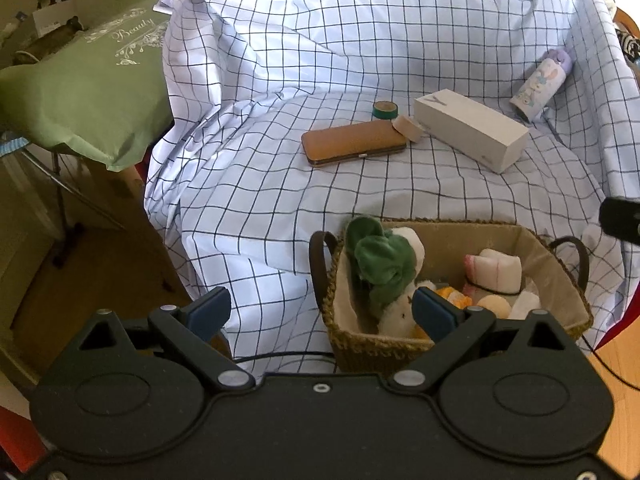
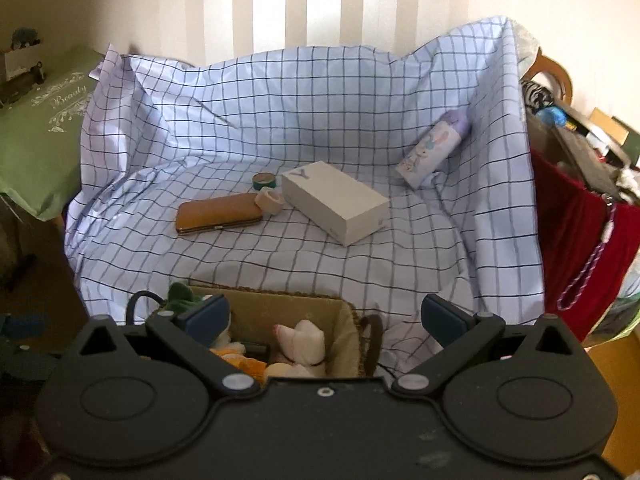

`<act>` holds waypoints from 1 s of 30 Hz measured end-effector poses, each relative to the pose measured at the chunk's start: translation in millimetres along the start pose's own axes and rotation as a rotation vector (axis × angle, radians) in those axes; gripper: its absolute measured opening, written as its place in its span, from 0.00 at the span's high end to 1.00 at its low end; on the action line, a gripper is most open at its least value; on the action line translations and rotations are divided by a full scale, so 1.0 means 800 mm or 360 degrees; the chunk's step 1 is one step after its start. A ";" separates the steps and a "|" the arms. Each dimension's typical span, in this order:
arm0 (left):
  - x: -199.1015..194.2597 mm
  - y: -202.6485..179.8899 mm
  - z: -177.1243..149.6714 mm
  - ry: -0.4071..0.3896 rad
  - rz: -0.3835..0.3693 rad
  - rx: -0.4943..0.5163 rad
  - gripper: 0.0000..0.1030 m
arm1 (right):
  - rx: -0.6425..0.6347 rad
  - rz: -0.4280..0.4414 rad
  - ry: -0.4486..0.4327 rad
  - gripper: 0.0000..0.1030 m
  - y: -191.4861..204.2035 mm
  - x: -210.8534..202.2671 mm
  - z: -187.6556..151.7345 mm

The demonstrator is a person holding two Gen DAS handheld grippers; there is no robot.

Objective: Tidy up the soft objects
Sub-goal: 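Move both tools from the basket toward the tape rolls on the sheet, then close the left tool on the green tape roll while the right tool approaches the beige tape roll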

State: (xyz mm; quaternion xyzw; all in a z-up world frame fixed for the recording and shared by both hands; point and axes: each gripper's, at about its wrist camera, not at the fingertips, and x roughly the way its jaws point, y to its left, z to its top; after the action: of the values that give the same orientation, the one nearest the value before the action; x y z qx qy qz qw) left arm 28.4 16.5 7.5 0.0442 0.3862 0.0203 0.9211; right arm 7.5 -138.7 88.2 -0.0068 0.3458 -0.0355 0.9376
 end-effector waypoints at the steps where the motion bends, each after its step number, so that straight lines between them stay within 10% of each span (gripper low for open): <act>1: 0.001 0.001 0.002 -0.0004 0.0005 -0.0002 0.08 | 0.0008 0.0005 0.0002 0.00 -0.001 0.002 0.001; 30: 0.100 0.004 0.074 0.0143 -0.0046 -0.0007 0.08 | 0.0004 0.0017 0.0272 0.00 0.004 0.147 0.043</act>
State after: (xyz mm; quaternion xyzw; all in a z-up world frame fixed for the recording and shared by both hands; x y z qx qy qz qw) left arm 126.4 21.7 -7.8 0.0355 0.4278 0.0099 0.9031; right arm 119.5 -144.4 38.2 -0.0007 0.4246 -0.0313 0.9048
